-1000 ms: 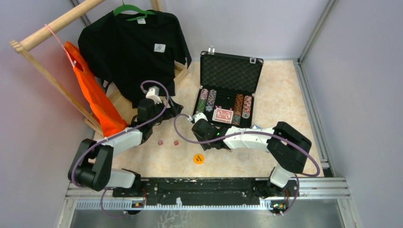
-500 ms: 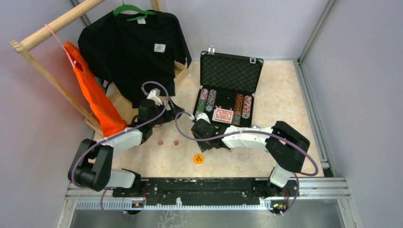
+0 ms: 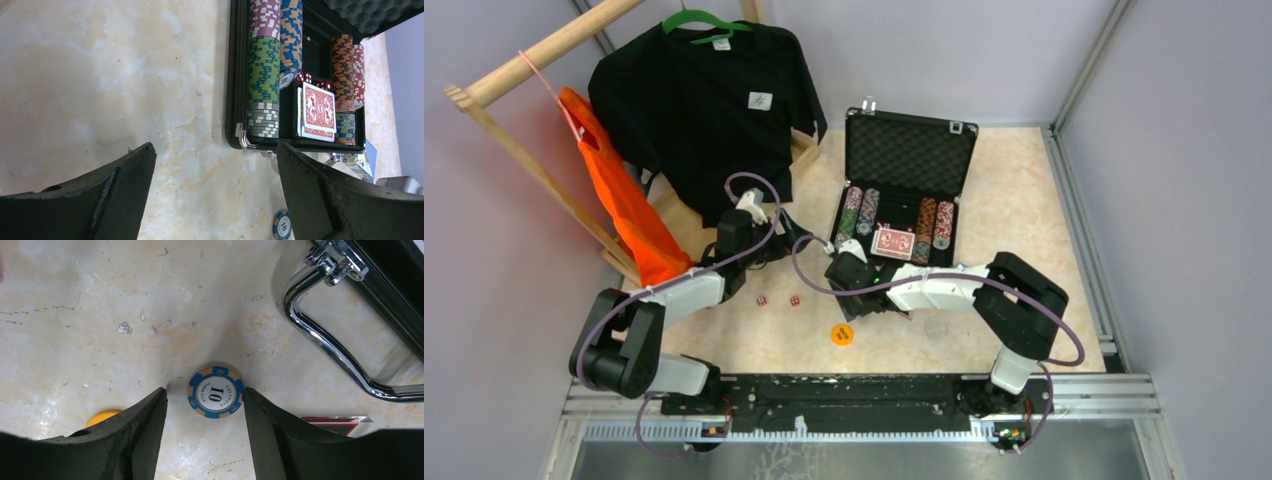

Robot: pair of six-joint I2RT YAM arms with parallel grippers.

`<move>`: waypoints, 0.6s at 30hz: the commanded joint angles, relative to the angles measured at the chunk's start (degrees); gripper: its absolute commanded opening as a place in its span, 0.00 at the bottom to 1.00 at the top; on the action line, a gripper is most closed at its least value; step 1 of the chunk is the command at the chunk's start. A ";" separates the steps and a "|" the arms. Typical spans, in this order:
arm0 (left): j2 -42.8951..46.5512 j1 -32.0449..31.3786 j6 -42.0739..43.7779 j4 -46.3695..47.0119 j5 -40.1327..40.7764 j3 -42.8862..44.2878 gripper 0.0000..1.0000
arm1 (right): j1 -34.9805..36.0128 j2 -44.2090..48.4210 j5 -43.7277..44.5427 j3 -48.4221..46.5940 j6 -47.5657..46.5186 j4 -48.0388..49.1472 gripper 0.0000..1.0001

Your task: Pack up texas hold em set

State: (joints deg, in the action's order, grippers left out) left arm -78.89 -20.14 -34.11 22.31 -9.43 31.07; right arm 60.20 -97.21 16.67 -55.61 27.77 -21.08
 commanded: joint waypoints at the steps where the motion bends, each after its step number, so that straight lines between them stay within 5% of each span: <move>1: -0.58 -0.15 -0.43 0.11 -1.19 1.71 0.95 | -0.82 0.31 -0.03 -0.65 1.12 -0.54 0.58; 11: -0.89 -0.14 -0.62 0.37 -1.74 1.63 0.95 | -1.93 1.83 -0.95 2.15 2.69 0.38 0.63; 18: -0.59 -0.16 -0.73 0.29 -1.99 1.31 0.95 | -0.89 0.94 -0.38 1.07 2.51 -1.02 0.49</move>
State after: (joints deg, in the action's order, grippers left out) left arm -79.50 -20.14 -34.52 22.20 -10.63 31.07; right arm 58.67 -96.66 16.45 -54.72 29.23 -20.91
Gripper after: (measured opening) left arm 0.946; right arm 0.507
